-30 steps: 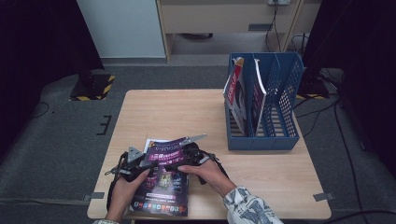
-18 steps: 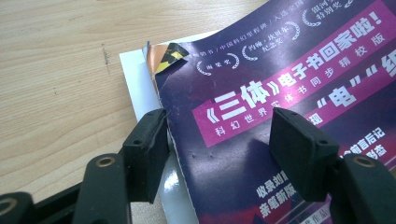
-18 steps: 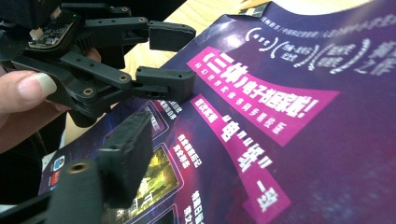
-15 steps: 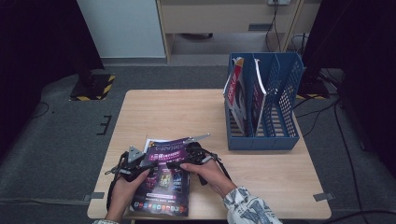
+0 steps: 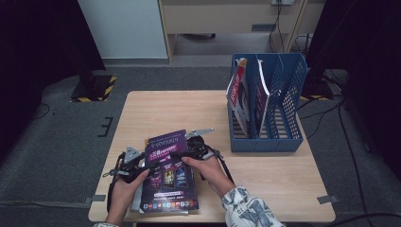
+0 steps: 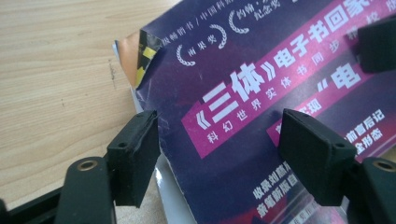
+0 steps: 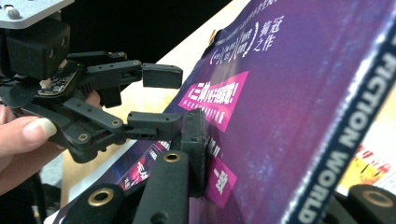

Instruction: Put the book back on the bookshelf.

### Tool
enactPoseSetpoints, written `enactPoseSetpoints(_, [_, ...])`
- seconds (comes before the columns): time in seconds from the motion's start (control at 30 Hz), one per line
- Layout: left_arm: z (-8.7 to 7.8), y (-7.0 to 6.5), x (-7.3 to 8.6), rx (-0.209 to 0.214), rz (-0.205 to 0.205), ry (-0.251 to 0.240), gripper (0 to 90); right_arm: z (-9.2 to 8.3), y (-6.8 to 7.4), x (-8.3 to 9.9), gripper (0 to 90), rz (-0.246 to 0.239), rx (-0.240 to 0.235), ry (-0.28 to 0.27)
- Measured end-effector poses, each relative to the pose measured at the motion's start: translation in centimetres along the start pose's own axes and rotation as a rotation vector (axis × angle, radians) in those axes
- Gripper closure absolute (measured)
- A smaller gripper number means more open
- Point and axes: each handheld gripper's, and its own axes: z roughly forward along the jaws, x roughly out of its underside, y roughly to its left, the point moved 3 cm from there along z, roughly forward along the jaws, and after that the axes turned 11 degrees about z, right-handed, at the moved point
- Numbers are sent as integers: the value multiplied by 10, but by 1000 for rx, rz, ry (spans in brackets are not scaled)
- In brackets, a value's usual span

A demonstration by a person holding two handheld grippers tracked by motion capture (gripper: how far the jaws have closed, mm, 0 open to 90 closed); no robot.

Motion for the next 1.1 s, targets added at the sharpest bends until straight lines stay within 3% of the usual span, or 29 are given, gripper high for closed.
enactPoseSetpoints(0.23, [-4, 1, -2, 6, -20, -30, 196, -13, 8, -13, 799, -58, 41, -70])
enactPoseSetpoints(0.37, [-4, 1, -3, 26, -40, -41, 166, -22, 11, -19, 805, -81, 55, -104])
enactPoseSetpoints(0.5, [-2, -2, -3, 57, -33, -45, 151, -28, 13, -24, 812, -101, 58, -131])
enactPoseSetpoints(0.83, [4, -8, -2, 119, -30, -32, 135, -35, 19, -33, 818, -145, 47, -174])
enactPoseSetpoints(1.1, [8, -12, -2, 198, -48, -34, 118, -44, 27, -41, 826, -196, 17, -226])
